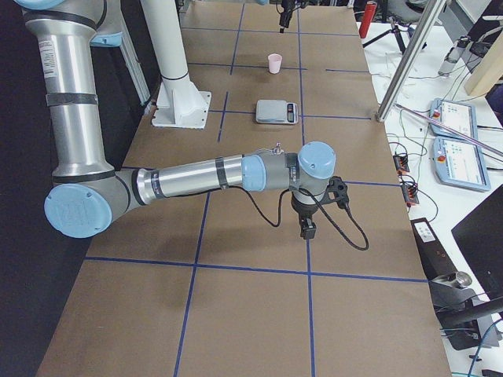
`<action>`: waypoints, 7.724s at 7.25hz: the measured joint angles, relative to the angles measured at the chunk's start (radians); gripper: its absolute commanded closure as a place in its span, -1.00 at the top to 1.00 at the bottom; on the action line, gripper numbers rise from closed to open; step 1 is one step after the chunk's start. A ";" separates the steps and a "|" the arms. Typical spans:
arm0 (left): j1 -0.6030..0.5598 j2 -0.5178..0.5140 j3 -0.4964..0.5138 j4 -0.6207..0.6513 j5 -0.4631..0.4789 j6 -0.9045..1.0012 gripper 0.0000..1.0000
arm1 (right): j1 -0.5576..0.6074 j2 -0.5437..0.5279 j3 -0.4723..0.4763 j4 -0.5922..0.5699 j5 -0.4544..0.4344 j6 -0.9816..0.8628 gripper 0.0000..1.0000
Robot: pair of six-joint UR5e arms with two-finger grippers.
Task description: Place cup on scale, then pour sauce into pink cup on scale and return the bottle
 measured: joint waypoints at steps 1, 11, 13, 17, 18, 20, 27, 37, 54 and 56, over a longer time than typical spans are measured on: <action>0.045 -0.006 -0.003 -0.006 0.015 -0.039 1.00 | -0.008 0.001 0.001 0.000 0.004 0.000 1.00; 0.165 -0.069 0.193 -0.110 0.074 -0.075 -0.99 | -0.024 -0.008 -0.008 -0.001 0.006 -0.001 1.00; 0.168 -0.070 0.215 -0.143 0.074 -0.082 -1.00 | -0.026 -0.007 -0.009 -0.001 0.006 -0.001 1.00; 0.165 -0.077 0.135 -0.129 0.075 -0.254 -1.00 | -0.029 -0.003 -0.006 0.000 0.007 0.001 1.00; 0.167 -0.124 0.097 -0.074 0.075 -0.343 -1.00 | -0.030 -0.002 -0.004 0.000 0.010 0.001 1.00; 0.238 -0.304 0.077 0.029 0.122 -0.595 -1.00 | -0.032 0.001 0.001 0.000 0.055 0.002 1.00; 0.470 -0.640 0.306 0.037 0.328 -0.928 -1.00 | -0.103 -0.020 0.023 0.155 0.143 0.125 1.00; 0.424 -0.600 0.203 -0.050 0.346 -0.920 -0.21 | -0.181 -0.095 0.139 0.232 0.141 0.318 1.00; 0.307 -0.451 0.068 -0.055 0.345 -0.751 0.03 | -1.200 -0.322 0.277 0.870 -1.350 1.473 1.00; 0.307 -0.448 0.061 -0.055 0.343 -0.753 0.03 | -1.233 -0.307 0.247 0.875 -1.469 1.453 1.00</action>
